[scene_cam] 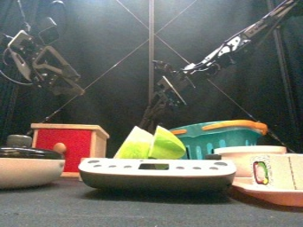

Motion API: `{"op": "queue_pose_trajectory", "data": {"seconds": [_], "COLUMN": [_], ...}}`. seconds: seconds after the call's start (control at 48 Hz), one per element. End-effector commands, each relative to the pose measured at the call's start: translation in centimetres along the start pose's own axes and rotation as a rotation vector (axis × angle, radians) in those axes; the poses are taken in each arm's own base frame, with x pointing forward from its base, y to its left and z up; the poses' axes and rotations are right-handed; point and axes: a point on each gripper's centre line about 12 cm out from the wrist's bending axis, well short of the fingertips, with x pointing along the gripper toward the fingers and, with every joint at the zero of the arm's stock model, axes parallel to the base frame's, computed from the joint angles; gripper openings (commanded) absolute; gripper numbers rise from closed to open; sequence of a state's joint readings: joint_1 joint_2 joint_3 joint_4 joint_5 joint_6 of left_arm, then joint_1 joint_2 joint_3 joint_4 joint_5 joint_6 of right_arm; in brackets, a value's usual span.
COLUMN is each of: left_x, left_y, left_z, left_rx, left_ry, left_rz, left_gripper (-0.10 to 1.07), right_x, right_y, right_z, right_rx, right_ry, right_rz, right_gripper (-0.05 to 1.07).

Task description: Grab cleaver

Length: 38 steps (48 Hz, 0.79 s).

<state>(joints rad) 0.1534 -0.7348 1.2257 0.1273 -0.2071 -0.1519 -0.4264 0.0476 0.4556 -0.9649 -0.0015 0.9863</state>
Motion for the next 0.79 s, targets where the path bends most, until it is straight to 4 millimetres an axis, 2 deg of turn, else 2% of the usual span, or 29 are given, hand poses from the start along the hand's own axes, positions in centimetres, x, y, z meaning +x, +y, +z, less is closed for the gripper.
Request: {"op": "queue_pose_trajectory", "data": {"seconds": [0.0,0.146,0.5,0.771], "left_x": [0.11,0.10,0.08,0.06], "left_y": [0.08,0.08,0.05,0.09], "left_z": [0.50,0.43,0.44,0.34], "left_rx": [-0.003,-0.001,-0.001,-0.001], "left_ry": [-0.017,-0.015,-0.015,-0.014], "left_rz": [0.003,0.003,0.002,0.003], "left_gripper": [0.95,0.95,0.95,0.95], "right_x": [-0.64,-0.66,-0.22,-0.17], "right_y": [-0.03,0.04,0.23,0.30], "right_z": [2.00,2.25,1.78,1.73], "right_rx": [0.001,0.000,0.008,0.005], "right_ry": [-0.054,-0.060,-0.046,-0.045], "right_rz": [0.003,0.005,0.009,0.010], "right_gripper": [0.65,0.62,0.42,0.41]}}
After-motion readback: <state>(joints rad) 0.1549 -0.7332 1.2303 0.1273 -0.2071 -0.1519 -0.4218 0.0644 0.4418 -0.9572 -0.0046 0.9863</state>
